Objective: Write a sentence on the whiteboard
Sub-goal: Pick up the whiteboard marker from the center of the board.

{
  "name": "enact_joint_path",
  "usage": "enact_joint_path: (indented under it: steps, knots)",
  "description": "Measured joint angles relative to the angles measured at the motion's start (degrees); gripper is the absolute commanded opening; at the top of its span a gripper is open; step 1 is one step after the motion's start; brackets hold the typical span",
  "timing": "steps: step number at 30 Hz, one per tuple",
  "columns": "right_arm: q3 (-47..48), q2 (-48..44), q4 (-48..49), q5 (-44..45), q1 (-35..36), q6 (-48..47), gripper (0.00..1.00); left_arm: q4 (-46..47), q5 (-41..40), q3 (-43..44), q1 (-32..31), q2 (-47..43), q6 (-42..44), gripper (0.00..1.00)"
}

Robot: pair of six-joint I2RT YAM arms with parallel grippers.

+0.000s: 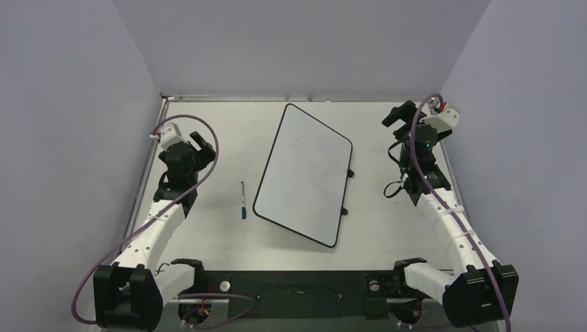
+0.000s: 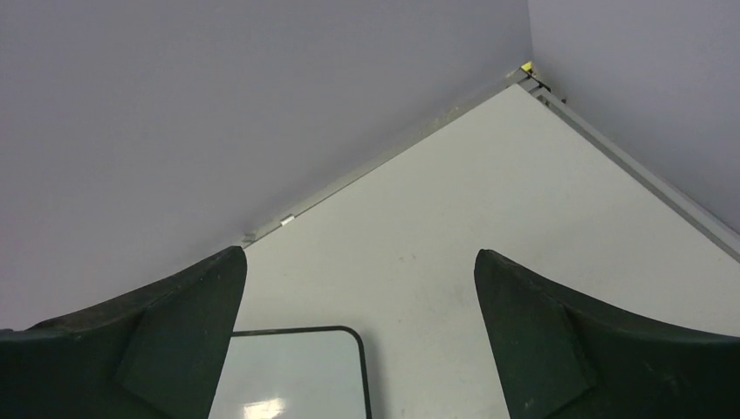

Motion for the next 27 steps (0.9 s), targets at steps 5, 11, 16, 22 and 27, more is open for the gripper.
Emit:
enact_joint_path:
  steps: [5,11,16,22,27]
  knots:
    - [3.58,-0.04,-12.59,-1.05,0.72,3.65,0.96,-17.25,1.6,0.52,0.0,-0.28,-3.98,0.64]
    - [3.76,-1.81,-22.86,-3.65,1.07,5.81,0.94,-28.92,1.84,0.57,-6.67,-4.09,-6.29,0.58]
    - [5.2,-3.56,-27.28,-6.4,1.55,5.88,0.91,-31.41,0.09,-1.09,-15.78,-5.55,-8.44,0.52]
    - [7.26,-4.72,-29.86,-8.87,1.86,5.03,0.9,-32.89,-1.97,-4.72,-21.2,-3.43,-10.25,0.49]
    - [7.41,-5.42,-30.99,-10.19,1.86,4.42,0.9,-31.39,-2.21,-5.92,-23.74,0.04,-10.71,0.47]
